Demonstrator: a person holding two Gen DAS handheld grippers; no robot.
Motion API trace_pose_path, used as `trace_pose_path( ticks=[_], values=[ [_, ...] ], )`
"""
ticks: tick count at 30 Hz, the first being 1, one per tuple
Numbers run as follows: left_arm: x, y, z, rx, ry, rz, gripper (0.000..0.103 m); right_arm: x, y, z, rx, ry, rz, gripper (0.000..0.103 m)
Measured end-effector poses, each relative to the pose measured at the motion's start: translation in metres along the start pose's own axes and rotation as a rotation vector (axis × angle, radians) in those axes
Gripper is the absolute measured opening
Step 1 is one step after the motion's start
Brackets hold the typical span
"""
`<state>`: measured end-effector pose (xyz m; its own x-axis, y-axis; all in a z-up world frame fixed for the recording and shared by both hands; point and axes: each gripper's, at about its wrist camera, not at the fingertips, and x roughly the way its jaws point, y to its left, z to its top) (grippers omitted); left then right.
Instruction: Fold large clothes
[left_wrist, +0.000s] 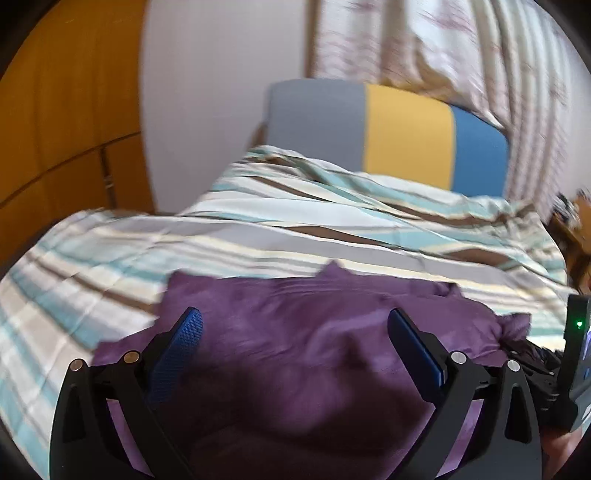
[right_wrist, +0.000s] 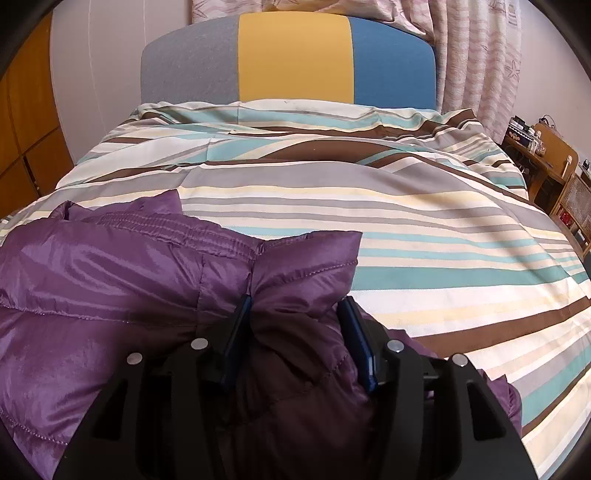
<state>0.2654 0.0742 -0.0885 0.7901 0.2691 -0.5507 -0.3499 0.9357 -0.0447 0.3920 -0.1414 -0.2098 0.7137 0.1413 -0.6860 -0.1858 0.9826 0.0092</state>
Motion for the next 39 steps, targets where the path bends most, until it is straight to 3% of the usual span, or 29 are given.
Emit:
trace_pose_path(
  ticks=[5, 13, 16, 20, 25, 30, 33, 39],
  values=[
    [0.06, -0.007, -0.024, -0.012, 0.162, 0.0, 0.1, 0.0, 0.0, 0.0, 0.006, -0.002, 0.004, 0.05],
    [0.07, -0.002, -0.031, -0.042, 0.153, -0.037, 0.1, -0.001, 0.0, 0.0, 0.006, -0.008, -0.002, 0.051],
    [0.071, -0.001, -0.031, -0.051, 0.148, -0.051, 0.1, -0.013, 0.001, -0.001, 0.007, -0.052, -0.022, 0.059],
    [0.068, 0.002, -0.033, -0.065, 0.143, -0.067, 0.1, -0.047, 0.007, 0.003, -0.021, -0.114, -0.001, 0.059],
    [0.067, 0.003, -0.032, -0.07, 0.14, -0.072, 0.1, -0.095, 0.035, 0.014, 0.014, -0.222, 0.124, 0.06],
    [0.064, 0.007, -0.033, -0.089, 0.126, -0.089, 0.1, -0.063, 0.072, 0.012, -0.047, -0.143, 0.129, 0.06],
    [0.063, 0.006, -0.033, -0.088, 0.116, -0.081, 0.1, -0.024, 0.075, 0.003, -0.027, -0.042, 0.14, 0.061],
    [0.067, 0.001, -0.034, -0.072, 0.13, -0.042, 0.1, -0.004, 0.089, 0.0, -0.072, -0.028, 0.092, 0.061]
  ],
)
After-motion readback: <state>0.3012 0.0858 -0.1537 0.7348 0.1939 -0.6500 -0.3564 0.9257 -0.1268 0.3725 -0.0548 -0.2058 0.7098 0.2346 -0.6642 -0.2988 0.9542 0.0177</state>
